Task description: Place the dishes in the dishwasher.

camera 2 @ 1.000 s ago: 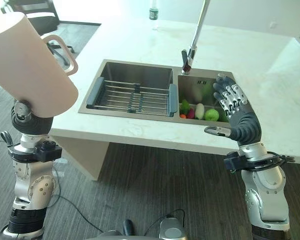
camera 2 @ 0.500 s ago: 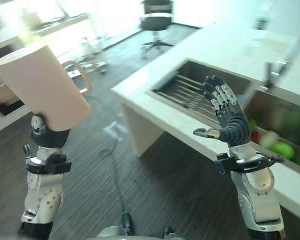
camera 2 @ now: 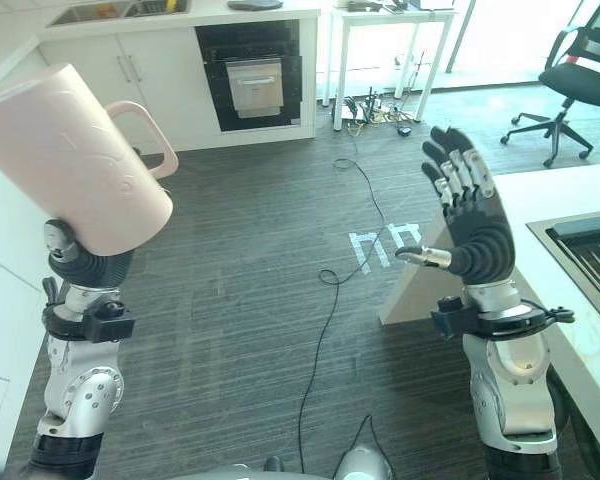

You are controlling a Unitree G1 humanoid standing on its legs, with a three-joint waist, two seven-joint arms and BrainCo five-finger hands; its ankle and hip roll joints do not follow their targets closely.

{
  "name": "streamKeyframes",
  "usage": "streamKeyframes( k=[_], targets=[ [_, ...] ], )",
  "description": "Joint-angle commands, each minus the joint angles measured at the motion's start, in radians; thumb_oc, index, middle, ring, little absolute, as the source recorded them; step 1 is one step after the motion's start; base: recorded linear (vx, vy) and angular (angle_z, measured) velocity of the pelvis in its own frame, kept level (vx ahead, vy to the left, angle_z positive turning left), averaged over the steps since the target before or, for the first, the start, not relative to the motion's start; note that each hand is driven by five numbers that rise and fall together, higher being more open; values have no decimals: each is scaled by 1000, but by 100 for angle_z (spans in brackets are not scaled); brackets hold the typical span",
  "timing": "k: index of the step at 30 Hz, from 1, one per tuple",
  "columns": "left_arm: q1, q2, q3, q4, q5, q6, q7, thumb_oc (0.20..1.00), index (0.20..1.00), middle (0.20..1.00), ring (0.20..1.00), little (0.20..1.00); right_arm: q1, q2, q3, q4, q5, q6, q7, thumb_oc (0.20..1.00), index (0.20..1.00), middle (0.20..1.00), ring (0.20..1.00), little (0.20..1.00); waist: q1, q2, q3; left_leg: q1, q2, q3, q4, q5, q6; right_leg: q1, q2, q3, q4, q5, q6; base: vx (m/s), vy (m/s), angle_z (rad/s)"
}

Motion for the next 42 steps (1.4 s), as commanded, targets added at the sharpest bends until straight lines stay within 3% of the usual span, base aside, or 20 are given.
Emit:
streamKeyframes(
  k=[1, 3, 4, 6, 9, 17, 18, 26, 31, 32, 33, 35, 36, 38, 39, 40, 42],
  targets=[
    [-47, 40, 39, -47, 0, -16, -5, 200, 200, 200, 200, 200, -29, -26, -62, -9, 45, -49, 26, 1000, 1000, 1000, 1000, 1000, -68, 7, -22, 20, 81, -72, -75, -8, -103, 191, 59, 31, -486, 109, 29, 104, -228, 82],
    [-47, 40, 37, -57, 23, -12, 5, 200, 200, 200, 200, 200, -22, -17, -63, -25, 52, -53, 27, 1000, 1000, 1000, 1000, 1000, -89, -1, -23, 31, 84, -96, -75, -27, -100, 204, 49, 128, -563, 153, 53, 119, -269, 44],
    [-45, 39, 36, -64, 21, -10, 3, 200, 200, 200, 200, 200, -18, -17, -67, -36, 48, -48, 22, 1000, 1000, 1000, 1000, 1000, -90, -2, -26, 32, 91, -106, -75, -27, -98, 224, 55, 147, -581, 138, 56, 82, -271, 51],
    [-49, 50, 30, -72, 26, -28, 31, 200, 200, 200, 200, 200, -55, -34, -47, -39, 48, -21, 4, 1000, 1000, 1000, 1000, 1000, -72, -7, -38, 31, 111, -93, -75, -26, -110, 269, 62, 97, -636, 130, 62, 42, -333, 80],
    [-43, 54, 36, -72, 12, -35, 55, 200, 200, 200, 200, 200, -89, -53, -31, -35, 43, 21, -13, 1000, 1000, 1000, 1000, 1000, -60, -7, -43, 47, 131, -75, -75, -23, -120, 313, 82, 103, -675, 114, 48, 65, -324, -8],
    [-2, 48, 52, -85, 17, -50, 41, 200, 200, 200, 200, 200, -74, -66, -25, -42, 87, 16, 53, 1000, 1000, 1000, 1000, 1000, -59, 11, -52, 58, 173, -55, -75, -8, -156, 342, 104, 92, -677, 86, 27, -4, -129, -5],
    [-21, 39, 44, -37, 93, -147, 145, 200, 200, 200, 200, 200, -97, -33, 48, -9, 49, -26, 31, 1000, 1000, 1000, 1000, 1000, -45, 12, -60, 2, 139, -16, -75, 23, -149, 343, 132, 65, -677, 55, 2, -30, -23, -1],
    [-8, 37, 43, -35, 93, -139, 129, 200, 200, 200, 200, 200, -86, -26, 41, -9, 59, -30, 50, 1000, 1000, 1000, 1000, 1000, -54, 15, -63, 26, 141, -4, -75, 9, -144, 358, 146, 70, -677, 48, -3, 10, -21, 0],
    [19, 33, 50, -36, 70, -123, 106, 200, 200, 200, 200, 200, -53, -25, 15, -9, 73, -28, 68, 1000, 1000, 1000, 1000, 1000, -62, 18, -56, 37, 155, 11, -75, 28, -157, 366, 168, 67, -677, 37, -24, 95, -133, 5],
    [29, 29, 51, -35, 62, -122, 104, 200, 200, 200, 200, 200, -60, -36, 14, -3, 79, -31, 72, 1000, 1000, 1000, 1000, 1000, -55, 7, -31, 19, 155, 9, 2, 28, -167, 377, 171, 77, -677, 43, -41, 166, -318, 4],
    [38, 25, 54, -38, 52, -123, 91, 200, 200, 200, 200, 200, -56, -46, 4, -7, 93, -35, 73, 1000, 1000, 1000, 1000, 1000, -59, -10, -5, -34, 162, 22, 163, 5, -167, 377, 174, 93, -656, 38, -63, 133, -342, -4],
    [57, 14, 56, -42, 39, -131, 74, 200, 200, 200, 200, 200, -51, -65, -5, -3, 109, -51, 89, 1000, 1000, 1000, 1000, 1000, -58, -22, 37, -179, 176, 0, 474, 51, -184, 362, 184, 114, -614, 24, -101, 126, -209, 8],
    [64, 9, 56, -40, 39, -133, 68, 200, 200, 200, 200, 200, -53, -61, -1, 2, 98, -53, 92, 1000, 1000, 1000, 1000, 1000, -55, -18, 48, -209, 192, -5, 470, 83, -195, 368, 192, 118, -608, 19, -102, 244, 3, 30],
    [68, 8, 47, -33, 36, -129, 64, 200, 200, 200, 200, 200, -69, -53, 19, 11, 67, -42, 69, 1000, 1000, 1000, 1000, 1000, -56, -6, 62, -180, 253, 65, 217, 114, -196, 402, 189, 105, -614, 0, -84, 387, 245, 11],
    [73, 15, 37, -31, 32, -135, 70, 200, 200, 200, 200, 200, -64, -53, 24, 12, 61, -41, 63, 1000, 1000, 1000, 1000, 1000, -56, 14, 57, -169, 294, 76, 59, 187, -221, 424, 191, 93, -629, -12, -72, 584, 454, -14],
    [84, 21, 32, -25, 24, -151, 66, 200, 200, 200, 200, 200, -47, -61, 16, 5, 70, -44, 68, 1000, 1000, 1000, 1000, 1000, -47, 26, 58, -170, 312, 34, -68, 281, -243, 471, 185, 102, -644, -28, -59, 572, 455, -12],
    [101, 21, 41, -20, 11, -164, 44, 200, 200, 200, 200, 200, -39, -75, 3, 6, 80, -49, 83, 1000, 1000, 1000, 1000, 1000, -35, 30, 57, -195, 319, -2, -56, 319, -254, 514, 175, 118, -647, -58, -53, 456, 387, -13]
  ],
)
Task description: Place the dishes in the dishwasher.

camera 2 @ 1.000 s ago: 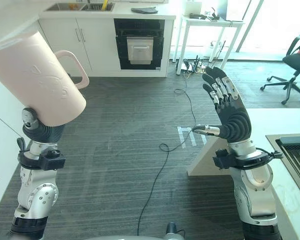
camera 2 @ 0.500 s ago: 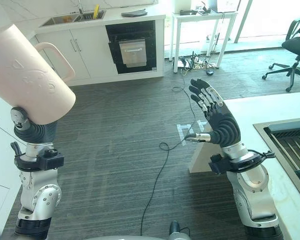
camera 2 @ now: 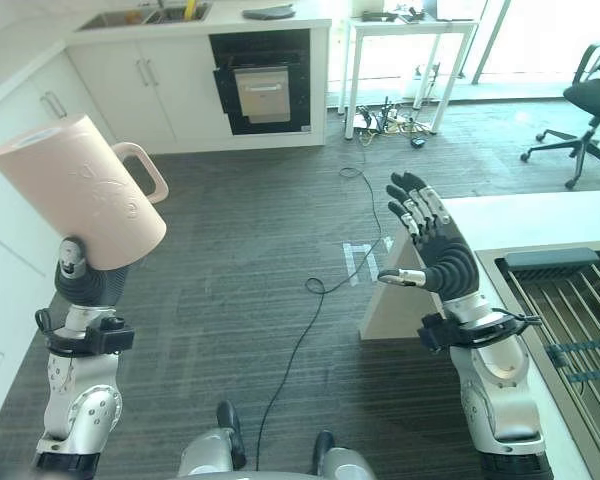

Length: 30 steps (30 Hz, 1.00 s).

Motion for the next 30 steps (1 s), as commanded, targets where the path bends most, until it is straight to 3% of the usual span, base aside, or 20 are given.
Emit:
streamKeyframes(
  k=[1, 3, 4, 6, 9, 10, 11, 12, 15, 17, 19, 20, 24, 28, 29, 30],
  targets=[
    [30, 32, 42, -179, -47, -78, -35, 200, 200, 200, 200, 200, -48, -68, -74, -107, 40, -68, 17, 1000, 1000, 1000, 1000, 1000, 50, -26, -14, 104, -32, -55, 25, 157, -27, 196, -84, 77, -7, -90, -6, 452, 429, -39],
    [33, 37, 55, -183, -46, -64, -37, 200, 200, 200, 200, 200, -36, -72, -84, -111, 60, -74, 25, 1000, 1000, 1000, 1000, 1000, 56, -34, -24, 113, -46, -35, 35, 130, -17, 209, -112, 70, 3, -97, 14, 400, 395, -70],
    [14, 54, 71, -191, -49, -15, -51, 200, 200, 200, 200, 200, 6, -51, -121, -136, 97, -76, 30, 1000, 1000, 1000, 1000, 1000, 69, -55, -43, 93, -86, -10, 96, 87, 13, 231, -168, 38, 37, -98, 63, 464, 486, -58],
    [-16, 57, 64, -198, -29, 14, -56, 200, 200, 200, 200, 200, 3, -20, -105, -149, 69, -85, 19, 1000, 1000, 1000, 1000, 1000, 75, -71, -45, 115, -137, -21, 95, 62, 52, 187, -224, 24, 167, -38, 94, 422, 482, 11],
    [-54, 66, 52, -196, -8, 52, -51, 200, 200, 200, 200, 200, -11, 9, -86, -153, 37, -86, -7, 1000, 1000, 1000, 1000, 1000, 78, -63, -52, 157, -187, -50, 68, 33, 94, 101, -263, 41, 370, 56, 93, 302, 385, 27],
    [-68, 65, 52, -199, 13, 78, -44, 200, 200, 200, 200, 200, -6, 33, -69, -157, 18, -80, -10, 1000, 1000, 1000, 1000, 1000, 81, -41, -51, 217, -217, -72, 45, 5, 118, 3, -290, 17, 544, 82, 67, 378, 430, 51],
    [-67, 64, 52, -198, 18, 77, -35, 200, 200, 200, 200, 200, -13, 36, -60, -153, 13, -75, -7, 1000, 1000, 1000, 1000, 1000, 77, -34, -45, 246, -221, -68, 29, 1, 120, -35, -285, 15, 566, 66, 56, 424, 373, 35],
    [-75, 72, 51, -200, 13, 82, -24, 200, 200, 200, 200, 200, -29, 25, -48, -146, 7, -66, -19, 1000, 1000, 1000, 1000, 1000, 77, -31, -47, 259, -227, -66, 21, -1, 121, -47, -238, -9, 492, 9, 42, 328, 86, 8],
    [-84, 86, 44, -186, -8, 74, -35, 200, 200, 200, 200, 200, -59, 14, -46, -129, 17, -63, -37, 1000, 1000, 1000, 1000, 1000, 62, -41, -32, 294, -228, -61, 13, -21, 110, -57, -180, -64, 248, 24, 48, 299, -40, -16],
    [-82, 82, 33, -190, -7, 67, -35, 200, 200, 200, 200, 200, -54, 14, -58, -133, 23, -57, -33, 1000, 1000, 1000, 1000, 1000, 23, -59, -27, 321, -252, -66, 9, -63, 117, -122, -145, -12, 63, 118, 81, 342, -107, 29],
    [-78, 72, 23, -197, 4, 63, -42, 200, 200, 200, 200, 200, -30, 14, -72, -142, 27, -65, -30, 1000, 1000, 1000, 1000, 1000, -11, -64, -22, 345, -270, -98, 9, -91, 126, -190, -131, 64, -26, 207, 99, 375, -116, 85],
    [-70, 68, 16, -199, 13, 56, -43, 200, 200, 200, 200, 200, -8, 20, -85, -146, 32, -76, -18, 1000, 1000, 1000, 1000, 1000, -28, -60, -19, 364, -274, -115, 9, -105, 132, -237, -128, 87, -50, 231, 102, 414, -154, 119],
    [-45, 78, 28, -206, 6, 45, -50, 200, 200, 200, 200, 200, 10, -5, -100, -142, 61, -97, -13, 1000, 1000, 1000, 1000, 1000, -27, -65, -19, 423, -287, -109, 9, -151, 143, -220, -138, 1, -40, 252, 95, 485, -265, 59],
    [-40, 63, 32, -201, -4, 57, -50, 200, 200, 200, 200, 200, -12, -7, -96, -148, 45, -57, -35, 1000, 1000, 1000, 1000, 1000, -43, -54, -57, 483, -266, -89, 91, -219, 126, -197, -123, -14, -7, 215, 58, 434, -293, 3],
    [-29, 59, 33, -205, -7, 63, -53, 200, 200, 200, 200, 200, -3, -15, -100, -157, 51, -45, -33, 1000, 1000, 1000, 1000, 1000, -52, -42, -71, 491, -246, -77, 145, -193, 103, -192, -103, -15, 0, 194, 33, 385, -303, -1],
    [-17, 54, 34, -210, -12, 71, -56, 200, 200, 200, 200, 200, 12, -22, -109, -164, 60, -39, -30, 1000, 1000, 1000, 1000, 1000, -57, -27, -80, 484, -223, -74, 220, -132, 68, -183, -76, -18, -1, 175, 10, 362, -325, -45]
  ],
)
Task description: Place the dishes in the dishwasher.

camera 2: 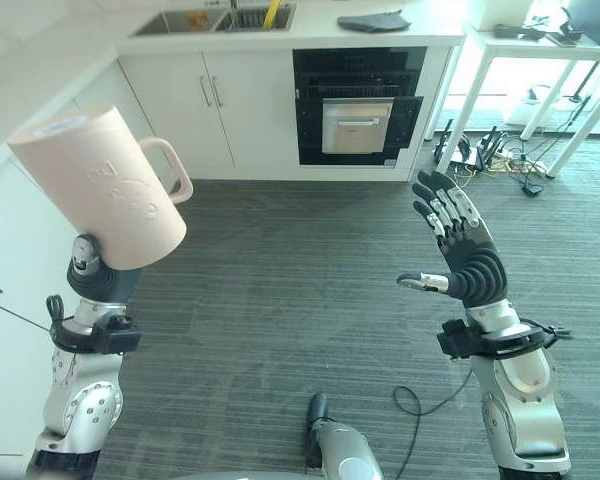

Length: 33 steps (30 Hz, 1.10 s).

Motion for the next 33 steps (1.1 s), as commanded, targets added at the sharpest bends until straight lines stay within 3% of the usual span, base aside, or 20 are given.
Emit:
streamKeyframes(
  k=[1, 2, 3, 4, 5, 6, 7, 9, 10, 13, 18, 20, 22, 23, 24, 25, 26, 29, 30, 33],
  targets=[
    [13, 41, 48, -54, 0, -26, -19, 200, 200, 200, 200, 200, 65, -4, -38, -105, 67, -22, 5, 1000, 1000, 1000, 1000, 1000, -57, 2, -78, -6, 56, 20, 87, 203, -52, 153, -100, 37, -280, 93, 210, 345, -360, -50],
    [24, 30, 44, -60, -3, -25, -20, 200, 200, 200, 200, 200, 79, -18, -55, -104, 81, -26, 21, 1000, 1000, 1000, 1000, 1000, -59, -6, -76, -78, 79, 38, 257, 291, -93, 190, -88, 53, -294, 71, 182, 325, -351, -35],
    [30, 22, 41, -58, -4, -30, -23, 200, 200, 200, 200, 200, 81, -21, -61, -96, 79, -33, 37, 1000, 1000, 1000, 1000, 1000, -55, -18, -66, -166, 101, 44, 372, 324, -111, 222, -89, 65, -304, 60, 167, 371, -321, -20],
    [27, 15, 31, -47, 6, -34, -25, 200, 200, 200, 200, 200, 65, -30, -55, -89, 73, -27, 27, 1000, 1000, 1000, 1000, 1000, -42, -37, -47, -271, 124, 57, 403, 288, -93, 267, -101, 78, -312, 45, 167, 271, -152, -38],
    [27, 16, 28, -45, 6, -35, -26, 200, 200, 200, 200, 200, 56, -33, -51, -85, 72, -25, 21, 1000, 1000, 1000, 1000, 1000, -38, -39, -41, -289, 124, 63, 376, 270, -82, 279, -105, 84, -314, 40, 171, 282, 5, -71],
    [30, 20, 27, -43, -1, -39, -32, 200, 200, 200, 200, 200, 41, -39, -45, -77, 71, -22, 12, 1000, 1000, 1000, 1000, 1000, -29, -41, -30, -294, 121, 83, 300, 247, -64, 298, -112, 91, -314, 30, 181, 299, 197, -95],
    [42, 26, 32, -43, -9, -48, -46, 200, 200, 200, 200, 200, 29, -40, -40, -71, 68, -20, 10, 1000, 1000, 1000, 1000, 1000, -21, -31, -24, -289, 128, 96, 143, 256, -62, 316, -112, 103, -321, 20, 195, 389, 314, -83],
    [57, 36, 34, -46, -20, -65, -40, 200, 200, 200, 200, 200, 32, -26, -26, -75, 46, -25, 17, 1000, 1000, 1000, 1000, 1000, 5, -11, -18, -286, 144, 46, -167, 368, -90, 358, -109, 141, -322, -13, 221, 434, 362, -58],
    [56, 36, 33, -44, -20, -67, -44, 200, 200, 200, 200, 200, 32, -28, -25, -78, 43, -24, 13, 1000, 1000, 1000, 1000, 1000, 12, -10, -18, -299, 157, 33, -186, 397, -102, 375, -111, 143, -322, -25, 222, 385, 356, -51],
    [46, 40, 36, -20, -17, -89, -47, 200, 200, 200, 200, 200, 20, -53, -28, -71, 76, -30, 21, 1000, 1000, 1000, 1000, 1000, 23, -16, -31, -283, 147, 46, -180, 354, -90, 407, -148, 121, -322, -49, 239, 229, 289, -64],
    [-18, 50, 60, -19, 0, -46, -31, 200, 200, 200, 200, 200, 44, 9, -42, -101, 81, -46, 30, 1000, 1000, 1000, 1000, 1000, 36, -30, -46, -247, 93, 34, -180, 302, -42, 431, -204, 88, -254, -70, 282, 220, 300, -43],
    [-34, 52, 56, -23, 6, -29, -31, 200, 200, 200, 200, 200, 35, 14, -23, -104, 42, -41, 16, 1000, 1000, 1000, 1000, 1000, 53, -35, -50, -241, 64, 12, -182, 288, -14, 418, -218, 72, -176, -79, 287, 214, 299, 27],
    [-41, 48, 53, -18, 23, -23, -40, 200, 200, 200, 200, 200, 20, 37, -8, -89, 35, -51, 25, 1000, 1000, 1000, 1000, 1000, 65, -34, -47, -225, 41, -18, -179, 272, 17, 356, -231, 76, -1, -43, 284, 178, 249, 44],
    [-42, 48, 53, -16, 29, -22, -46, 200, 200, 200, 200, 200, 20, 43, -3, -87, 34, -56, 27, 1000, 1000, 1000, 1000, 1000, 64, -30, -43, -221, 35, -27, -170, 263, 27, 321, -225, 95, 86, -45, 276, 262, 194, 29],
    [-44, 47, 56, -16, 43, -23, -38, 200, 200, 200, 200, 200, 16, 49, 10, -81, 26, -50, 34, 1000, 1000, 1000, 1000, 1000, 62, -27, -38, -199, 29, -35, -173, 252, 31, 275, -222, 101, 94, -46, 258, 243, 80, 22],
    [-48, 53, 57, -16, 39, -25, -31, 200, 200, 200, 200, 200, 11, 47, 14, -81, 22, -46, 33, 1000, 1000, 1000, 1000, 1000, 62, -26, -37, -192, 30, -34, -179, 252, 26, 277, -221, 91, 47, -56, 256, 281, -66, 22],
    [-56, 63, 59, -17, 27, -26, -25, 200, 200, 200, 200, 200, 7, 44, 19, -82, 22, -46, 29, 1000, 1000, 1000, 1000, 1000, 59, -29, -36, -183, 31, -35, -185, 245, 20, 277, -223, 77, -84, -53, 261, 246, -192, 14],
    [-67, 67, 53, -20, 72, -42, -1, 200, 200, 200, 200, 200, -8, 59, 22, -88, 24, -45, 32, 1000, 1000, 1000, 1000, 1000, 21, -45, -33, -155, 19, -37, -192, 201, 17, 231, -256, 159, -318, 140, 322, 304, -290, 5],
    [-71, 73, 50, -16, 81, -49, 21, 200, 200, 200, 200, 200, -16, 67, 30, -93, 20, -39, 35, 1000, 1000, 1000, 1000, 1000, 12, -40, -29, -140, 23, -39, -192, 187, 17, 186, -271, 183, -322, 174, 334, 361, -378, 14],
    [-49, 91, 78, -22, 68, -61, 21, 200, 200, 200, 200, 200, -14, 61, 30, -98, 50, -42, 60, 1000, 1000, 1000, 1000, 1000, 15, -39, -17, -109, 37, -53, -162, 140, 22, 143, -297, 176, -322, 198, 339, 390, -455, 26]
  ],
)
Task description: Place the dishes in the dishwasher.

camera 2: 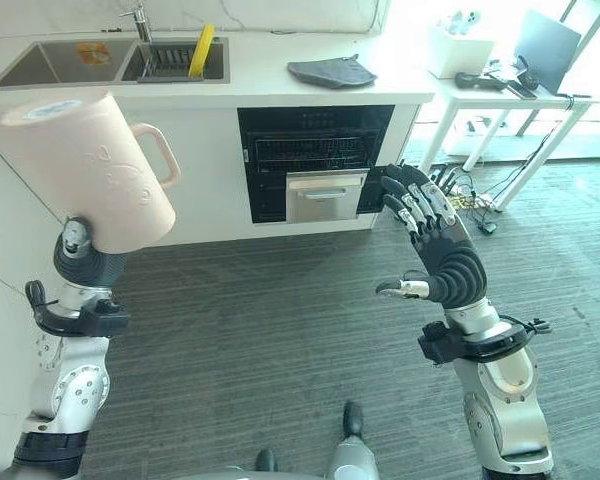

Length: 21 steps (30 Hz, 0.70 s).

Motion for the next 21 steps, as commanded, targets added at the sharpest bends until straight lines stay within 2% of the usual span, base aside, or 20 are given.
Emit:
streamKeyframes(
  k=[1, 2, 5, 6, 7, 8, 9, 10, 11, 13, 14, 15, 16, 18, 20, 21],
  targets=[
    [3, 37, 46, -129, 18, -68, 4, 200, 200, 200, 200, 200, -52, -17, -36, -12, 41, -53, 21, 1000, 1000, 1000, 1000, 1000, 13, -8, 12, 29, 150, -17, 65, -108, -91, 73, 5, -24, 14, 38, -11, 364, -514, -5],
    [5, 37, 49, -132, 21, -66, 2, 200, 200, 200, 200, 200, -53, -16, -35, -12, 43, -56, 22, 1000, 1000, 1000, 1000, 1000, 14, -12, 17, 30, 162, -23, 91, -124, -94, 72, -2, -28, 28, 40, -13, 370, -577, 9],
    [24, 26, 59, -141, 3, -59, 5, 200, 200, 200, 200, 200, -86, -40, -27, -4, 29, -30, 7, 1000, 1000, 1000, 1000, 1000, 21, -13, 7, 64, 227, -31, 178, -170, -134, 75, 23, -77, 113, -54, -7, 427, -615, 33],
    [39, 23, 64, -145, -10, -56, 8, 200, 200, 200, 200, 200, -91, -53, -30, -5, 50, -19, 16, 1000, 1000, 1000, 1000, 1000, 15, -8, 1, 96, 247, -20, 184, -170, -143, 63, 42, -83, 150, -77, -18, 551, -610, 16],
    [76, 14, 79, -163, -43, -33, -16, 200, 200, 200, 200, 200, -67, -74, -49, -10, 85, -13, 40, 1000, 1000, 1000, 1000, 1000, 7, 12, -15, 104, 301, -13, 230, -49, -185, 70, 97, -81, 174, -124, -69, 461, -515, 0],
    [93, 8, 79, -172, -43, -33, -26, 200, 200, 200, 200, 200, -56, -82, -58, -15, 98, -5, 45, 1000, 1000, 1000, 1000, 1000, 10, 13, -19, 74, 319, -15, 285, 4, -194, 91, 116, -92, 162, -135, -90, 343, -392, -4],
    [93, 8, 79, -172, -43, -33, -26, 200, 200, 200, 200, 200, -56, -82, -58, -15, 98, -5, 45, 1000, 1000, 1000, 1000, 1000, 10, 13, -19, 74, 319, -15, 285, 4, -194, 91, 116, -92, 162, -135, -90, 507, -640, -28],
    [116, -14, 71, -160, -74, -42, -38, 200, 200, 200, 200, 200, -25, -108, -86, -5, 118, 11, 67, 1000, 1000, 1000, 1000, 1000, 4, -3, -25, -65, 356, 80, 492, 64, -198, 188, 158, -121, 117, -177, -152, 495, -562, 1],
    [108, -18, 61, -149, -75, -39, -43, 200, 200, 200, 200, 200, -25, -112, -83, -3, 109, 13, 54, 1000, 1000, 1000, 1000, 1000, 12, -9, -21, -103, 337, 85, 493, 50, -190, 213, 160, -130, 101, -182, -152, 566, -573, 38],
    [99, -21, 45, -143, -73, -33, -50, 200, 200, 200, 200, 200, -31, -112, -70, 4, 94, 12, 32, 1000, 1000, 1000, 1000, 1000, 18, -6, -16, -127, 303, 95, 421, 33, -180, 236, 162, -139, 82, -191, -144, 271, -14, 20],
    [96, -21, 36, -139, -68, -40, -51, 200, 200, 200, 200, 200, -37, -111, -59, 11, 79, 7, 24, 1000, 1000, 1000, 1000, 1000, 20, 2, -14, -123, 297, 107, 308, 52, -183, 254, 165, -144, 64, -195, -137, 218, 53, -35],
    [96, -21, 36, -139, -68, -40, -51, 200, 200, 200, 200, 200, -37, -111, -59, 11, 79, 7, 24, 1000, 1000, 1000, 1000, 1000, 20, 2, -14, -123, 297, 107, 308, 52, -183, 254, 165, -144, 64, -195, -137, 304, 152, -17],
    [91, -18, 23, -137, -70, -53, -36, 200, 200, 200, 200, 200, -35, -108, -50, 18, 66, -5, 23, 1000, 1000, 1000, 1000, 1000, 25, 16, -15, -120, 302, 110, 146, 117, -204, 287, 170, -150, 31, -197, -128, 266, 175, -7],
    [82, -23, 11, -132, -64, -65, -27, 200, 200, 200, 200, 200, -37, -102, -42, 19, 47, -10, 22, 1000, 1000, 1000, 1000, 1000, 33, 29, -15, -129, 325, 96, 14, 194, -233, 319, 170, -152, 9, -207, -119, 349, 285, -11],
    [80, -31, 6, -115, -68, -80, -45, 200, 200, 200, 200, 200, -45, -117, -51, 26, 56, -14, 22, 1000, 1000, 1000, 1000, 1000, 38, 33, -21, -169, 362, 107, 4, 221, -255, 356, 153, -171, 9, -231, -110, 350, 380, -69],
    [85, -28, 14, -108, -82, -87, -60, 200, 200, 200, 200, 200, -49, -128, -59, 29, 68, -13, 29, 1000, 1000, 1000, 1000, 1000, 43, 31, -27, -165, 357, 106, 4, 189, -247, 374, 133, -174, 9, -239, -98, 405, 543, -36]
  ],
)
